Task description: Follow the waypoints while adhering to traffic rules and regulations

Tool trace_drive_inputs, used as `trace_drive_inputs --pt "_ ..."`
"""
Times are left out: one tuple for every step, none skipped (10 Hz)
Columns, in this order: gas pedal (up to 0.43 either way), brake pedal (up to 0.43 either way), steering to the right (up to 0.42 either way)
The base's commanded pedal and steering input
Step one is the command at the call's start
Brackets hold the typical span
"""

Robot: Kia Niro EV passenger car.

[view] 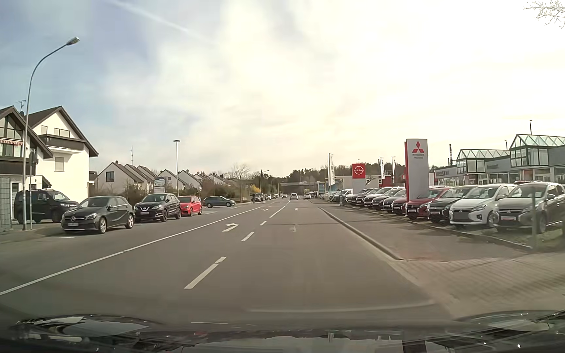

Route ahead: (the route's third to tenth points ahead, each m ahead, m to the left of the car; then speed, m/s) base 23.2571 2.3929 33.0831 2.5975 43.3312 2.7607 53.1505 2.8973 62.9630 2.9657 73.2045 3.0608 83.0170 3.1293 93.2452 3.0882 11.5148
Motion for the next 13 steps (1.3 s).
trace_drive_inputs --pt "0.118 0.000 -0.004" --pt "0.118 0.000 -0.005" --pt "0.118 0.000 -0.004" --pt "0.118 0.000 -0.004" --pt "0.118 0.000 -0.003" --pt "0.118 0.000 -0.003" --pt "0.118 0.000 -0.004" --pt "0.118 0.000 -0.005" --pt "0.118 0.000 -0.005" --pt "0.118 0.000 -0.005" --pt "0.118 0.000 -0.005" --pt "0.118 0.000 -0.005" --pt "0.118 0.000 -0.005"
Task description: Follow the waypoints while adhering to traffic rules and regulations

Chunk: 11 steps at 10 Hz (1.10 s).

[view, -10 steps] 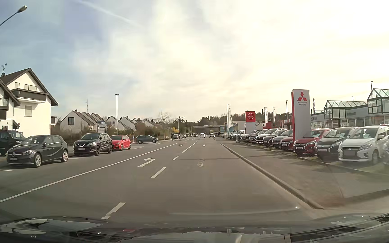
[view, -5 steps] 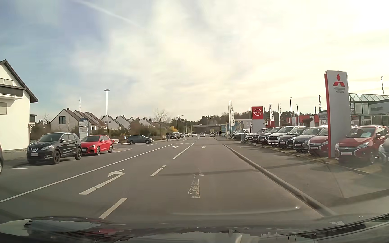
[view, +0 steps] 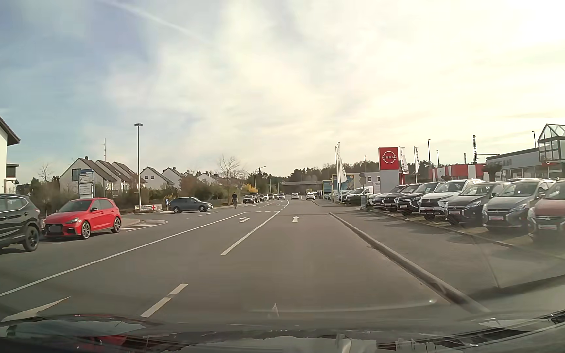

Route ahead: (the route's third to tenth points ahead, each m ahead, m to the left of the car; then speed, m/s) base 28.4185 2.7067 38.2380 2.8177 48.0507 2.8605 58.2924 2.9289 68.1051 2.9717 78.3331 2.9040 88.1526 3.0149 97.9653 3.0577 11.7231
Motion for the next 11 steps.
trace_drive_inputs --pt "0.118 0.000 -0.005" --pt "0.118 0.000 -0.005" --pt "0.118 0.000 -0.005" --pt "0.118 0.000 -0.005" --pt "0.118 0.000 -0.005" --pt "0.118 0.000 -0.005" --pt "0.118 0.000 -0.005" --pt "0.118 0.000 -0.005" --pt "0.118 0.000 -0.005" --pt "0.118 0.000 -0.005" --pt "0.118 0.000 -0.005"
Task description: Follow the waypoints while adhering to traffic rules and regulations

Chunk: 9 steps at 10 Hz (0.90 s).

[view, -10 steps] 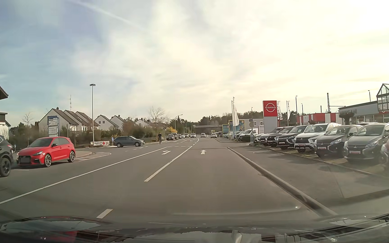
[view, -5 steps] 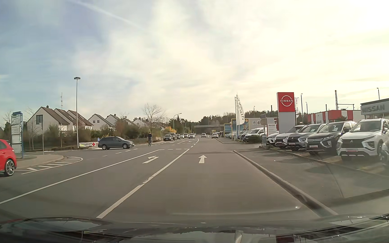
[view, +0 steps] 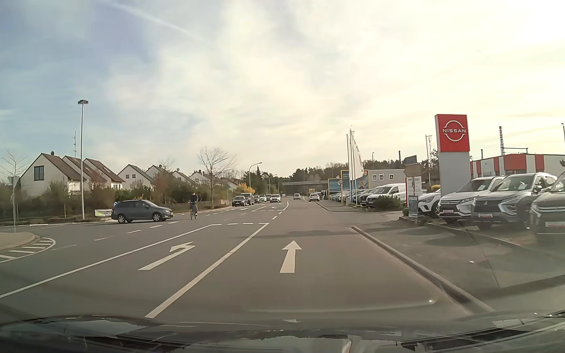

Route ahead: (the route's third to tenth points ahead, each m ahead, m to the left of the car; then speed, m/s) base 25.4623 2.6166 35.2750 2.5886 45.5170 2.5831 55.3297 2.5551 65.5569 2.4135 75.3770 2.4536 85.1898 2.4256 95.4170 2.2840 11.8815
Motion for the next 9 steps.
trace_drive_inputs --pt "0.118 0.000 -0.005" --pt "0.118 0.000 -0.005" --pt "0.118 0.000 -0.005" --pt "0.118 0.000 -0.005" --pt "0.118 0.000 -0.005" --pt "0.118 0.000 -0.005" --pt "0.118 0.000 -0.005" --pt "0.118 0.000 -0.005" --pt "0.118 0.000 -0.005"
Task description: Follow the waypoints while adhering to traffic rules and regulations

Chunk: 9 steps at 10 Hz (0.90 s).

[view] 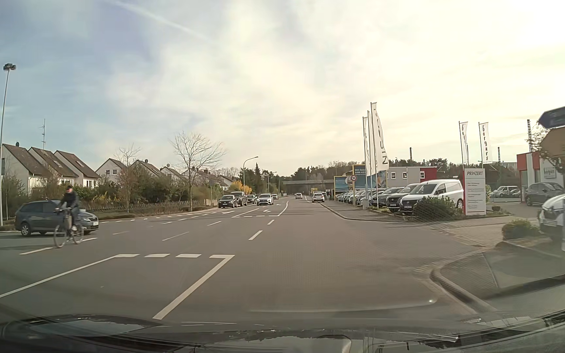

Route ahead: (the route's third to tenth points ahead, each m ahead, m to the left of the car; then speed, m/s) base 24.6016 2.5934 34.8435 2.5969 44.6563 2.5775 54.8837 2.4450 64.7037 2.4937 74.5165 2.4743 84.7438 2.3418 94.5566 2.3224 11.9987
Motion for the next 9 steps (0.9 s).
trace_drive_inputs --pt "0.118 0.000 -0.005" --pt "0.118 0.000 -0.004" --pt "0.118 0.000 -0.002" --pt "0.118 0.000 -0.002" --pt "0.118 0.000 -0.002" --pt "0.118 0.000 -0.002" --pt "0.118 0.000 -0.002" --pt "0.118 0.000 -0.003" --pt "0.118 0.000 -0.003"
